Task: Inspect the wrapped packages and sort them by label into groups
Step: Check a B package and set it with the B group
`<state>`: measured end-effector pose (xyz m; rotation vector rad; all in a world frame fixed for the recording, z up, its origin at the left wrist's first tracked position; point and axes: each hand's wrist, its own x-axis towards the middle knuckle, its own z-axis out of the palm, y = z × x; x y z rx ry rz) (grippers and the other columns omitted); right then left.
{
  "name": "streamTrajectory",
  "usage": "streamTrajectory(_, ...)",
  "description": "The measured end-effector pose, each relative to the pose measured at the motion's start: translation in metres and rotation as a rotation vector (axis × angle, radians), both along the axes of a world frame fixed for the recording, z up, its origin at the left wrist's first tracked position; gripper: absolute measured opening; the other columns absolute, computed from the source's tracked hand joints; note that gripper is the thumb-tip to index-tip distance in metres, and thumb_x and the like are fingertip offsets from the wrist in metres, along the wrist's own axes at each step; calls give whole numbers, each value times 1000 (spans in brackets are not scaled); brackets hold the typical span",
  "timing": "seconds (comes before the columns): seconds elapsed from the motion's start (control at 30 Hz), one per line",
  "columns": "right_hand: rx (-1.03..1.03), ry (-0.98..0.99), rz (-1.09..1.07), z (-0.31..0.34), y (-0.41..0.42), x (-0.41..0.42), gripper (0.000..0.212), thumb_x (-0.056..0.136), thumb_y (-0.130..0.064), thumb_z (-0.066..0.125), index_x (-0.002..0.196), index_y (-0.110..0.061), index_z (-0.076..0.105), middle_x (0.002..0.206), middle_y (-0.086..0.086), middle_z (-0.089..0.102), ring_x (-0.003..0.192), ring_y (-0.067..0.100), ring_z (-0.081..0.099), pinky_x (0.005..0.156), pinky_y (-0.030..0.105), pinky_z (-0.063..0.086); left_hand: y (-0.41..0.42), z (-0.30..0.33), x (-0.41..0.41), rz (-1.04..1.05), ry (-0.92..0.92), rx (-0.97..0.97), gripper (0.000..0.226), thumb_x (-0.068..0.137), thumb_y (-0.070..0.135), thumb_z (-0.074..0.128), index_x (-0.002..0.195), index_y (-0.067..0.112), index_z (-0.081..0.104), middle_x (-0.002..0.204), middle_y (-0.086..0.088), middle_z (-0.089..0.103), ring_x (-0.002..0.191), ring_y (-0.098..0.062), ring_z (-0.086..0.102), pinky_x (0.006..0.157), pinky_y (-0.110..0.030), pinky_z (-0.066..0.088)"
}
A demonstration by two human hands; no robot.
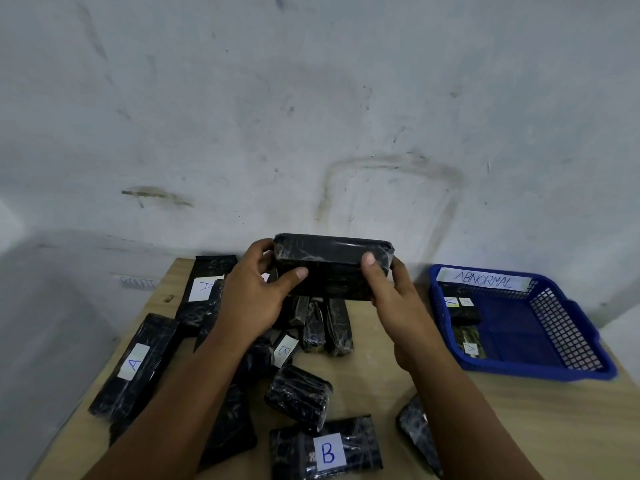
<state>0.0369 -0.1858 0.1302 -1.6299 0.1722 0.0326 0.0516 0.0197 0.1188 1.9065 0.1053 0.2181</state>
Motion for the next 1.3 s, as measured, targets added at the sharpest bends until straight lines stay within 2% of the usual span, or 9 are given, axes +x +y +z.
streamTrajectory(0.17, 77, -12, -93, -5, 3, 3, 43, 96, -51, 66, 134, -35, 55, 112, -14, 68, 107, 4, 64, 91, 31, 48, -9, 8, -7, -40, 9, 30, 32, 87, 38, 79, 102, 54, 57, 84, 47, 61, 86, 33, 53, 76, 4, 38)
streamTrajectory(0.3, 47, 2, -53, -10, 5, 0, 33, 99, -41, 66, 129, -34, 56, 106, -17, 66, 87, -11, 65, 66, 11, 46, -13, 6, -5, 52, -10, -44, 22, 91, 45, 71, 110, 42, 60, 86, 33, 62, 85, 19, 58, 70, -5, 39)
streamTrajectory(0.43, 106, 98, -93, -12, 2, -2, 27, 97, -63, 56, 121, -49, 61, 132, -14, 60, 122, 11, 59, 106, 41, 47, -3, -1, -2, -34, 42, -44, 45, 89, 33, 77, 127, 39, 52, 105, 30, 63, 98, 15, 59, 91, -23, 50)
streamTrajectory(0.6, 229, 57, -237, -25, -5, -1, 53, 102, -3, 59, 150, -24, 52, 131, -4, 65, 111, 11, 66, 104, 35, 55, -1, -10, -6, -192, 69, -43, 58, 85, 15, 81, 131, 33, 51, 114, 29, 71, 105, -2, 70, 97, -24, 52)
streamTrajectory(0.73, 200, 42, -220, -34, -11, -1, 72, 101, 6, 56, 162, -22, 29, 137, 3, 66, 100, 6, 70, 76, 15, 59, -9, -9, -2, 8, 138, -215, 33, 94, 30, 72, 126, 26, 61, 101, 21, 70, 91, 7, 69, 82, -18, 51)
streamTrajectory(0.83, 159, 15, -156, -42, -15, -2, 67, 101, 4, 59, 157, -23, 36, 140, 2, 65, 109, 9, 71, 87, 22, 61, -4, -24, 10, 138, 237, -121, 25, 91, 39, 74, 109, 23, 77, 97, 11, 75, 93, -9, 70, 81, -30, 52)
streamTrajectory(0.97, -162, -70, -81, -54, -19, -9, 58, 99, -17, 69, 149, -33, 45, 147, -5, 58, 130, 10, 59, 107, 33, 51, -2, -47, 16, 163, 276, -63, 14, 88, 28, 78, 97, 17, 81, 89, 7, 76, 89, -14, 72, 82, -29, 53)
streamTrajectory(1.1, -919, -245, 43, -80, -20, -18, 92, 87, -79, 54, 163, -35, 26, 172, -8, 14, 160, 16, 8, 127, 45, 6, -10, -66, 16, 183, 271, 35, 19, 89, 27, 77, 104, 15, 80, 91, 6, 74, 91, -16, 70, 88, -32, 53)
streamTrajectory(1.3, -1375, -479, 274, -129, -26, -14, 49, 88, -30, 70, 137, -33, 64, 140, 0, 68, 137, 33, 58, 107, 74, 40, -26, -94, 23, 126, 368, 61, 19, 88, 35, 77, 98, 19, 81, 93, 4, 77, 91, -16, 71, 88, -36, 56)
